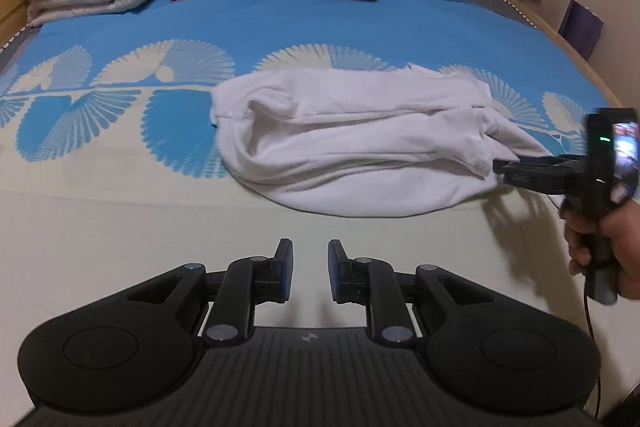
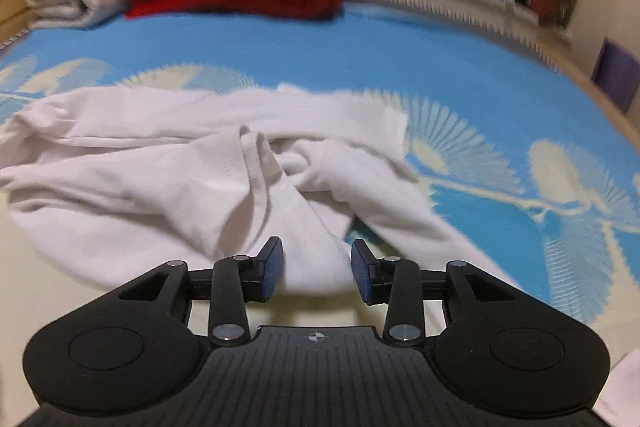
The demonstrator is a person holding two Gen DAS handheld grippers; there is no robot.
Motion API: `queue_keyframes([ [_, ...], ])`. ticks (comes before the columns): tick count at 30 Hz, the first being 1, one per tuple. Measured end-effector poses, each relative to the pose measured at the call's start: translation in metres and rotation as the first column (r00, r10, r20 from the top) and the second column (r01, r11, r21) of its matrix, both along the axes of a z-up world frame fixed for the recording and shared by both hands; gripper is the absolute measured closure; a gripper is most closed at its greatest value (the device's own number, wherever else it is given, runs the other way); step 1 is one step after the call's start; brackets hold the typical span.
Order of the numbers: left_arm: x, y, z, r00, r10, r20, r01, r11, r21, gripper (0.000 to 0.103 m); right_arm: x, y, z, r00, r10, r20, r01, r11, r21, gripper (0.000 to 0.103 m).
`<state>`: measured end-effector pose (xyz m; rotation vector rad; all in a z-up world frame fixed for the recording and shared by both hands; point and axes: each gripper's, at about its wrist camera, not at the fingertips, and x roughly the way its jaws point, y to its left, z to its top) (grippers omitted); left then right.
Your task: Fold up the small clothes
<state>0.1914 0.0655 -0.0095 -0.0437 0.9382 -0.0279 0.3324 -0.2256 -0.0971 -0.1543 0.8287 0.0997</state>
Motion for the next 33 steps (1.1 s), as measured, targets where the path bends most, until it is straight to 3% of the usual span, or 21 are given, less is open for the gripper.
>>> queue_keyframes([
  [1,-0.001,0.005,0.003,1.0,0.006,0.006,-0.006,1.0,-0.002,0.081,-0.003,0.003,-0.005,1.0,0.0,-0.01,0.0,1.0,-0.014,0.065],
  [2,-0.001,0.012,0.006,1.0,0.018,0.01,-0.018,1.0,-0.007,0.081,-0.006,0.007,-0.003,1.0,0.005,-0.004,-0.005,1.0,-0.021,0.086],
  [3,-0.002,0.017,0.008,0.999,0.032,0.009,-0.032,0.999,-0.011,0.081,-0.009,0.009,0.001,1.0,0.031,-0.002,-0.031,0.999,-0.013,0.096],
  [6,-0.006,0.034,0.018,0.997,0.071,0.012,-0.071,0.997,-0.033,0.081,-0.035,0.018,0.018,0.986,0.156,0.055,-0.157,0.987,0.016,0.097],
  [10,-0.013,0.048,0.029,0.994,0.102,0.03,-0.101,0.994,-0.047,0.081,-0.101,0.026,0.045,0.933,0.35,0.088,-0.351,0.936,-0.007,0.098],
  [14,-0.026,0.058,0.035,0.991,0.13,0.028,-0.128,0.99,-0.053,0.081,-0.177,0.025,0.059,0.846,0.531,0.041,-0.532,0.847,0.004,0.098],
  [21,-0.056,0.069,0.044,0.991,0.134,0.0,-0.134,0.99,-0.043,0.081,-0.297,0.056,0.054,0.62,0.778,-0.102,-0.775,0.628,0.071,0.098],
  [23,-0.061,0.067,0.049,0.995,0.098,-0.008,-0.099,0.995,-0.027,0.081,-0.317,0.065,0.055,0.592,0.8,-0.097,-0.797,0.599,0.074,0.097],
  [26,-0.069,0.06,0.054,1.0,0.012,-0.015,-0.012,1.0,-0.013,0.081,-0.314,0.053,0.065,0.644,0.763,-0.048,-0.753,0.644,0.136,0.095],
  [28,-0.07,0.059,0.05,1.0,-0.014,-0.015,0.013,0.999,-0.044,0.08,-0.3,0.032,0.079,0.721,0.693,0.015,-0.682,0.705,0.195,0.094],
  [31,-0.066,0.061,0.025,0.999,0.037,-0.037,-0.042,0.992,-0.121,0.079,-0.263,-0.019,0.097,0.862,0.501,0.083,-0.502,0.814,0.293,0.077],
  [33,-0.063,0.064,-0.004,0.994,0.068,-0.088,-0.082,0.982,-0.172,0.079,-0.241,-0.041,0.095,0.936,0.339,0.094,-0.351,0.886,0.303,0.064],
])
